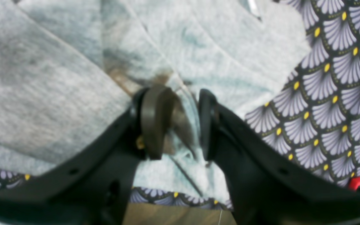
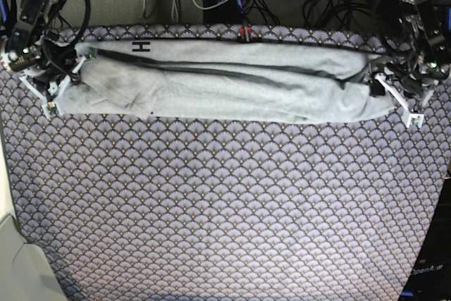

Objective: Fold the T-shirt properly
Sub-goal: 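Hold both strip ends and pull them apart to straighten the strip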

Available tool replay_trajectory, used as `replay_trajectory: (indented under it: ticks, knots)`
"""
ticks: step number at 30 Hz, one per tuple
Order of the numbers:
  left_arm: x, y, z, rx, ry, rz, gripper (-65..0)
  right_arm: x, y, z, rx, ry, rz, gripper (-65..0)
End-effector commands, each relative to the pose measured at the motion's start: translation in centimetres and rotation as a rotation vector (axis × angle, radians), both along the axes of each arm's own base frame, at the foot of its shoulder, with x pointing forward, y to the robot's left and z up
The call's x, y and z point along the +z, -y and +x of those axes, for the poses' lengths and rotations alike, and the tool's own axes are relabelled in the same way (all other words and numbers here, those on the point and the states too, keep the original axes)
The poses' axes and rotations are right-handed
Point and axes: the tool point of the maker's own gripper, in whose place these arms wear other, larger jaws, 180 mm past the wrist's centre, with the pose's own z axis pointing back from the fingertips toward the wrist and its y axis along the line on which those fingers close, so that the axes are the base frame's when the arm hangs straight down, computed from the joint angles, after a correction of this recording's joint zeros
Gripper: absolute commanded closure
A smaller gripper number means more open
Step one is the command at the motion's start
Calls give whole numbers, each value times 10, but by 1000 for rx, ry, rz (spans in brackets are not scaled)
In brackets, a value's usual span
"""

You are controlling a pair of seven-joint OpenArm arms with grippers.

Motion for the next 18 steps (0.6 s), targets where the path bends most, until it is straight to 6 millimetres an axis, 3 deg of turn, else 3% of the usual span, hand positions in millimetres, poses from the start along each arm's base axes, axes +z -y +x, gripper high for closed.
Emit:
replay_trajectory:
  ticks: [1,10,15,18]
  knots:
    - [6,1,6,-14,24,-6,-544,10,4,9,5,38,-10,-203]
    - [4,2,4,-15,17,-11,-546,13,4,15,4,49,-11,-203]
    - [-15,2,-6,6,-36,-44,-545,13,4,15,4,51,-11,-203]
    - [-21,12,-9,-52,-46,-92,-544,13,4,15,4,51,-11,-203]
